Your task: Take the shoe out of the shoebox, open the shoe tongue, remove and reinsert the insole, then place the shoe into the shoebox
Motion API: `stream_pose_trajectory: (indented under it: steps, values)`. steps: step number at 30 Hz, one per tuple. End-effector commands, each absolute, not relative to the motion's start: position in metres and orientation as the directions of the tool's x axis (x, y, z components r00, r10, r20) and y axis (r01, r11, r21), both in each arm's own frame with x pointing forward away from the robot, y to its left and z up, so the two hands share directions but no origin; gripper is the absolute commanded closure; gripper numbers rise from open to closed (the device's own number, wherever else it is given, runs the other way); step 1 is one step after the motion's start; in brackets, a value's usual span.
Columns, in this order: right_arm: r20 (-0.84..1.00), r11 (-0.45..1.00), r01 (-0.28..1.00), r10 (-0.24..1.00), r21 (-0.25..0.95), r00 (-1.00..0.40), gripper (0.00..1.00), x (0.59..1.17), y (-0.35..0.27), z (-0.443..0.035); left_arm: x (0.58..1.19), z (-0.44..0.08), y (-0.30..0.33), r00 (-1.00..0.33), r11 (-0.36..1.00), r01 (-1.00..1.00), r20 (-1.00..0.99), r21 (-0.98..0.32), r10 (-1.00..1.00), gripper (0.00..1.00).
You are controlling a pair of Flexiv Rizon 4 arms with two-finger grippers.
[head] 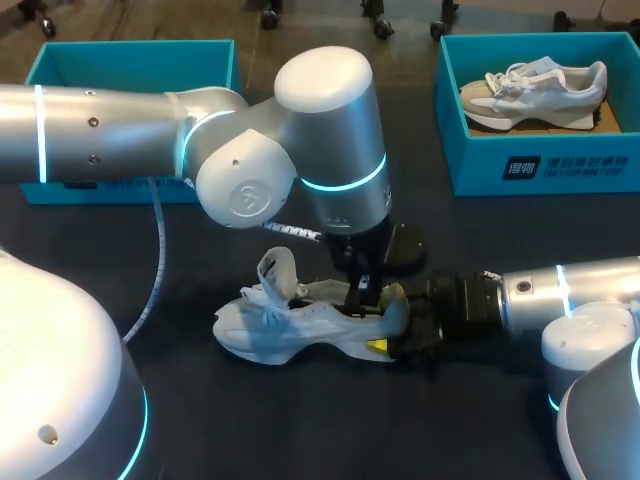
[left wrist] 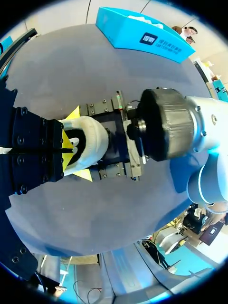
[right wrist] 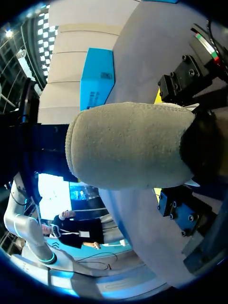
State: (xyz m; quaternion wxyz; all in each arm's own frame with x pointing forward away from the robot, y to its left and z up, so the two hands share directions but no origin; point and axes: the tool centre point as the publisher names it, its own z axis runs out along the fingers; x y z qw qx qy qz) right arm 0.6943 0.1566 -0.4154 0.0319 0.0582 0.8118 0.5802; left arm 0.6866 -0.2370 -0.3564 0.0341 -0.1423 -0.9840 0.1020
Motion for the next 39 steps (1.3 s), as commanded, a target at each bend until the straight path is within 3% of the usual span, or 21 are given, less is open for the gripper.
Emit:
stream_pose_trajectory:
  steps: [1,39]
  values:
    - [0.015,0.325,0.057,0.131,0.944,-0.991,1.0,0.694,0.158,-0.416,0.689,-0.363,-0.231,-0.958,0.938,0.269,0.042,-0.219,0.284,1.0]
    - [0.015,0.325,0.057,0.131,0.944,-0.991,1.0,0.694,0.158,-0.416,0.684,-0.389,-0.195,-0.965,0.964,0.223,0.107,-0.142,0.239,1.0]
